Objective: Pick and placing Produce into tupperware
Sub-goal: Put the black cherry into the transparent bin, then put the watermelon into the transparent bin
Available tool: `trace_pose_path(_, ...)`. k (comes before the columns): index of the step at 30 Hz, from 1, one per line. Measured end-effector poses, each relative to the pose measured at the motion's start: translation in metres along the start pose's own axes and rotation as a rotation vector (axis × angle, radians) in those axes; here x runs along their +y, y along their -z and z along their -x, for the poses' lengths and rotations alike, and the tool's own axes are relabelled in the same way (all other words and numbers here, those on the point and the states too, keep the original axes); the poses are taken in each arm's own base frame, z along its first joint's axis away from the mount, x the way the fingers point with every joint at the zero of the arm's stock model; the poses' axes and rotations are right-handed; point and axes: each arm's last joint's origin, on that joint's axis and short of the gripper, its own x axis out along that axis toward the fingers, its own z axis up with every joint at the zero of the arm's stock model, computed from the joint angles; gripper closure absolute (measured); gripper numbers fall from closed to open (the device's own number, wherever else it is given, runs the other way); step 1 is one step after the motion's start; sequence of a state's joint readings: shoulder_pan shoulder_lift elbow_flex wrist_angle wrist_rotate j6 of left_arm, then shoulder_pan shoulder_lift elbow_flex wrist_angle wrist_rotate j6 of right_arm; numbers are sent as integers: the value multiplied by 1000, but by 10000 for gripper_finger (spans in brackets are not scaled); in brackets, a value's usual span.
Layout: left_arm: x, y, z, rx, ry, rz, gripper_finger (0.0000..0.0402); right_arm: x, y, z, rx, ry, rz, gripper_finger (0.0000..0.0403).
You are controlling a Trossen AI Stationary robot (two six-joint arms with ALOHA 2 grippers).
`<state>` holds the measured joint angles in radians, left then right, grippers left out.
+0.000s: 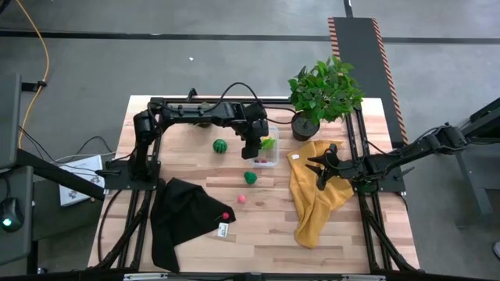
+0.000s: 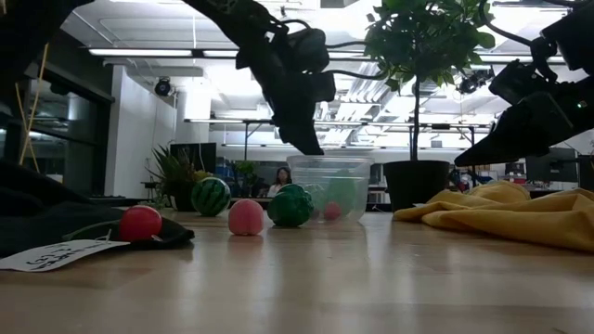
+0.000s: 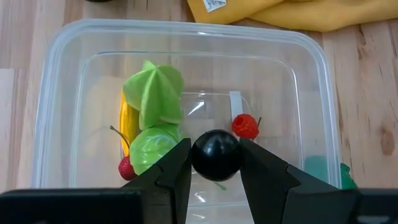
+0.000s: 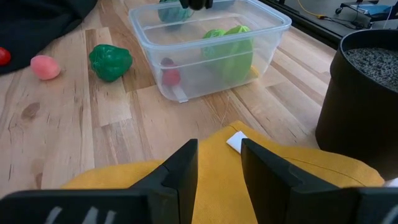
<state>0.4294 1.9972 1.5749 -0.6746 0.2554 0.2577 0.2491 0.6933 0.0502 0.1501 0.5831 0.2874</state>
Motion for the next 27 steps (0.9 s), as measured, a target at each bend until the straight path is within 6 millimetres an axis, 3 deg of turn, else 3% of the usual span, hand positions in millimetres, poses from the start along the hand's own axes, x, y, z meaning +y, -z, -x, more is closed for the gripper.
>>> trace_pose_path(9,-1,0,0,-2,22,1,285,0,0,0,0,0,0,289)
trace_pose_path(18,0,0,0,-2,21,3,245,0,0,0,0,0,0,289)
trace_pose_path(27,-1,2,2,10,24,7,263,0,0,0,0,0,0,289)
